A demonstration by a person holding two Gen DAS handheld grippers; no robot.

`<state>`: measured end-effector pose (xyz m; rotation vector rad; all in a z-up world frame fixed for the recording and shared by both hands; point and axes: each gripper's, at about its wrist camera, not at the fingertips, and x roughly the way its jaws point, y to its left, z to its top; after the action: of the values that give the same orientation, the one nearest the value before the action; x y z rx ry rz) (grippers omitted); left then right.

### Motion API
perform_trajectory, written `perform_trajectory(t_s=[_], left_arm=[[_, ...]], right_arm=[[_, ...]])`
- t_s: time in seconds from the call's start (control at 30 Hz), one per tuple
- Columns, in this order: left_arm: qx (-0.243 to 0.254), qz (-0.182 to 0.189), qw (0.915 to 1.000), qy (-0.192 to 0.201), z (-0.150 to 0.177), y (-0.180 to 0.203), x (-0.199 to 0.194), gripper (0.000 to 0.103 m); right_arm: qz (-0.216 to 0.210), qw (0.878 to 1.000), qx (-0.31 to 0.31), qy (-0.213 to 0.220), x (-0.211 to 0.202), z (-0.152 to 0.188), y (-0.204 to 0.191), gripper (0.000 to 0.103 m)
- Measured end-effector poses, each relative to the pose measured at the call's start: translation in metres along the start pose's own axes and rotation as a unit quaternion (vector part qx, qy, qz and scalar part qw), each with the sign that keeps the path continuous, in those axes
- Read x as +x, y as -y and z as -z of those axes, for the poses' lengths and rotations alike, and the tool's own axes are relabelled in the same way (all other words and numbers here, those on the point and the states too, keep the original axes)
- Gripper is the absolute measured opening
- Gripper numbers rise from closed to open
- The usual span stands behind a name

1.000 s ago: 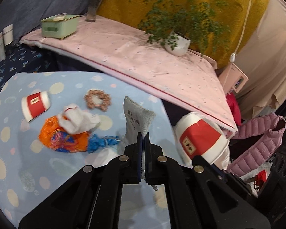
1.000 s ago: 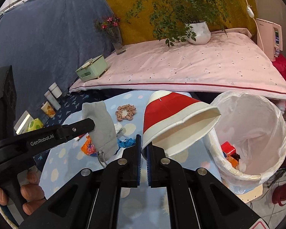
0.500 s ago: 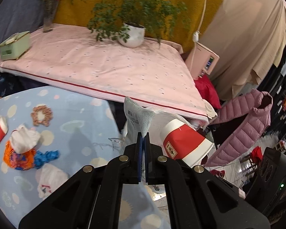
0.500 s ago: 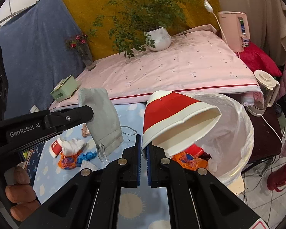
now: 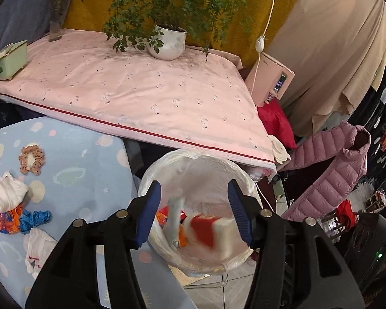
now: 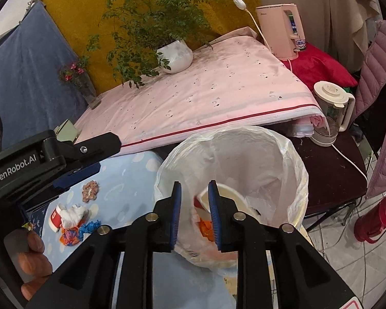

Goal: Collect trash
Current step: 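Move both open grippers back over the table trash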

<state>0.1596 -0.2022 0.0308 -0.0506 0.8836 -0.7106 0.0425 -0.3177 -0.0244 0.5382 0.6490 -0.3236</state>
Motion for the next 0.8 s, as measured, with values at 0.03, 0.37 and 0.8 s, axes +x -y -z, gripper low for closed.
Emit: perform_trajectory(t_s=[0.03,0.37,0.8], left_arm=[[0.0,-0.002,1.0,-0.001,-0.001,-0.001,0.0,0.051],[-0.012,-0.047,0.9988,-0.001,0.011,-0.027,-0.009,0.051],[-0.049,-0.109,0.9928,0.007,0.034,-0.091,-0.039,0.051]], right_arm=[[0.002,1.0,-0.001,0.001,-0.001,0.0,0.001,0.026],[-0.01,1.0,-0.014,-0.01,-0.002,0.009,-0.016,0.028],[-0.043,0.996,-0.065,-0.036,0.005,0.035,-0.078,0.037]])
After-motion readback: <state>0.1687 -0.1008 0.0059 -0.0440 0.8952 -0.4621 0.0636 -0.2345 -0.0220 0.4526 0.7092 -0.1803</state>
